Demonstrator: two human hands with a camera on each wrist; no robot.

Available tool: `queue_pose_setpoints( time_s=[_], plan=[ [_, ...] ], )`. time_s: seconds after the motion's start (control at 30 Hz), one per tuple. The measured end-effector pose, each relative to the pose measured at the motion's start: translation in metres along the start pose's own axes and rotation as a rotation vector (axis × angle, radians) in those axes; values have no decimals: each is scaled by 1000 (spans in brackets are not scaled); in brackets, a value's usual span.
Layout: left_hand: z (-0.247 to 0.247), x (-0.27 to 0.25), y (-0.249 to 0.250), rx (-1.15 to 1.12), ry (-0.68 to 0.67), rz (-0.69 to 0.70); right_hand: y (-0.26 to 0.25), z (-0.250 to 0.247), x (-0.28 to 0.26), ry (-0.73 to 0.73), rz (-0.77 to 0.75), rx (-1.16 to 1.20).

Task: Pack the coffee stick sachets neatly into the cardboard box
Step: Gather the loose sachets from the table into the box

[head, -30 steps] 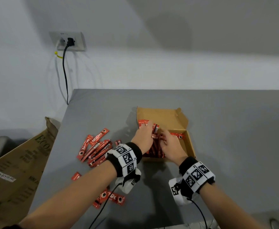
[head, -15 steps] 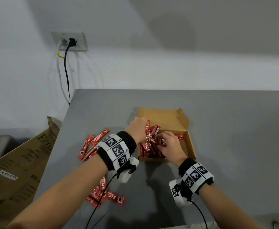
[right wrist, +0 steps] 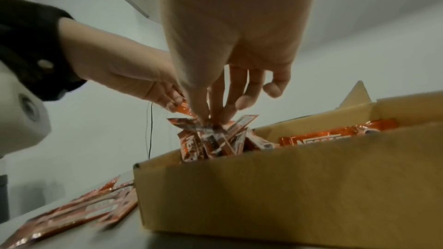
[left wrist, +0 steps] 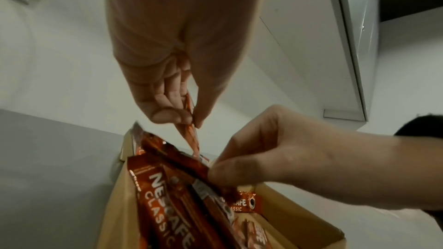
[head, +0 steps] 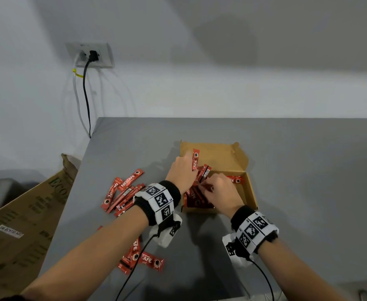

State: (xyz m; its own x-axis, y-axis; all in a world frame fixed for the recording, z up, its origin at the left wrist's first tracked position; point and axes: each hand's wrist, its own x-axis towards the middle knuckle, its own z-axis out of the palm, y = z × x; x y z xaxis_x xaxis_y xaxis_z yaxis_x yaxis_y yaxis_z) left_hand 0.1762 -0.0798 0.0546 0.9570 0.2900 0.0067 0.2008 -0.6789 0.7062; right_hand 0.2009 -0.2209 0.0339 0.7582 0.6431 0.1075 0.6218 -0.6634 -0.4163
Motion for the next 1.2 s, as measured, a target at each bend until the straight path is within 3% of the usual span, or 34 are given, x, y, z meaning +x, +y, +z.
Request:
queue_pose_setpoints(
  time_s=[0.33,0.5,0.63,0.77,0.83,0.93,1.1,1.2],
  plan=[
    [3,-2,0,2,-238,-141,4,-4,-6,-216,73,-23],
    [4,-10,3,46,-216,-144,26,-12,-3,-66,224,41],
    [-14,-12,-1,74,-143,-97,32,-14,-2,-31,286,15],
    [-56,-7,-51,389,-91,-212,-7,-15,-7,-41,120,123],
    [-71,-8,-81,510,-163,-361,-38,-6,-7,-112,15,194],
    [-75,-15,-112,493,-320,-500,-82,16,-9,-256,-205,222],
    [-69,-22,-120,467,-349,-504,-117,59,-14,-673,-445,-73],
    [-67,-22,-122,430,-370,-452,-120,76,-17,-748,-614,-136]
  ],
)
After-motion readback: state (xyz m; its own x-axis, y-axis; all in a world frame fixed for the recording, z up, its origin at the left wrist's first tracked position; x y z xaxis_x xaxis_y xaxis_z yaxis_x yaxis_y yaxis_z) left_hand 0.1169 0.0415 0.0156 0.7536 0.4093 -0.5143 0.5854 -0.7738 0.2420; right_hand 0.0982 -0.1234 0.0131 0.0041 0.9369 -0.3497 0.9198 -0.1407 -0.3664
